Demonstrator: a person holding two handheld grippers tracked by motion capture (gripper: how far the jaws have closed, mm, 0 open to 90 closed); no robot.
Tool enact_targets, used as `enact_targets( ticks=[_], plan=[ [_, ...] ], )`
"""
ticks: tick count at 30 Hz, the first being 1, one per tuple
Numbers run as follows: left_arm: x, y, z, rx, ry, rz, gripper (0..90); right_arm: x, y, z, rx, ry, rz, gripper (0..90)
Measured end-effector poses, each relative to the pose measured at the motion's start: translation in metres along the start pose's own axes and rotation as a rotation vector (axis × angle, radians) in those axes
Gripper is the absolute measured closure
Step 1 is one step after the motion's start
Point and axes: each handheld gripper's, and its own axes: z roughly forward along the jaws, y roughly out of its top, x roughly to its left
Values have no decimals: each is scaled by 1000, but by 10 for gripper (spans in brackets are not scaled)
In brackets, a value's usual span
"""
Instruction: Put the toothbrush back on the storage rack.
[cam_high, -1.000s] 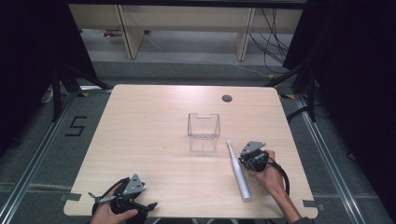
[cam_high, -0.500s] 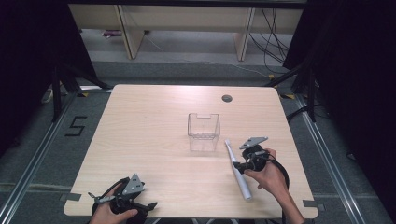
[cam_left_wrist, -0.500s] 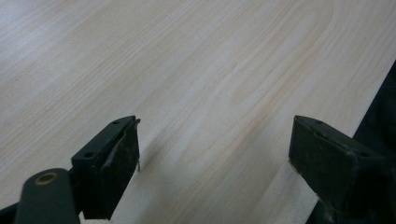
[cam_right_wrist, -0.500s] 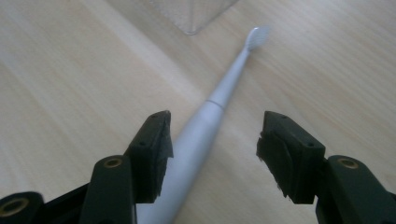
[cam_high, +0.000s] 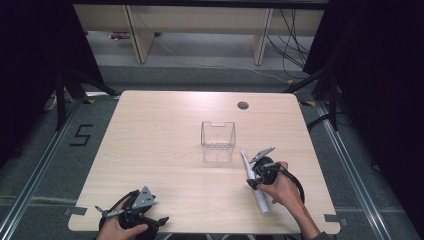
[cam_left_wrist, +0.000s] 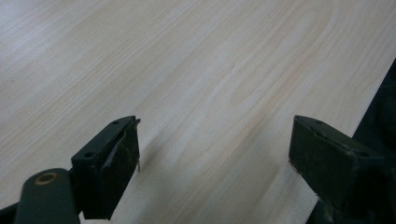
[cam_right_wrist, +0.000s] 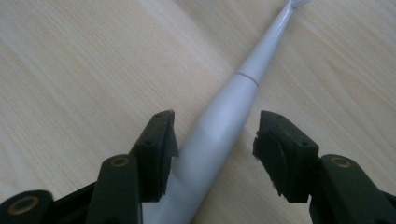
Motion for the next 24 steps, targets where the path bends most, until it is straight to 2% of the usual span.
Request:
enact_targets(
  ticks=[1,7,8,10,12,13,14,18,20,22,24],
  plan=[
    [0,0,0,-1,1,0,156,2,0,0,18,-5,26,479],
    [0,0,0,-1,0,0,156,-1,3,5,32,5,14,524],
    [0,0,0,-2,0,-1,156,-1,3,5,41,18,31,536],
    [0,0,0,-2,0,0,156,-1,3,4,42,11,35,543],
    [0,0,0,-1,0,0,156,-6,3,4,39,21,8,571],
    [0,0,0,-1,0,0,156,-6,3,4,47,17,23,575],
    [0,0,0,-1,-1,-1,156,-8,3,4,48,19,13,577],
    [0,0,0,-1,-2,-1,156,-15,3,4,66,35,21,617],
    [0,0,0,-1,-1,-1,156,-15,3,3,109,40,80,640],
    [0,0,0,-1,-1,-1,156,-17,3,3,112,51,76,643],
    [0,0,0,0,-1,-1,156,-24,4,6,100,47,28,646]
  ],
)
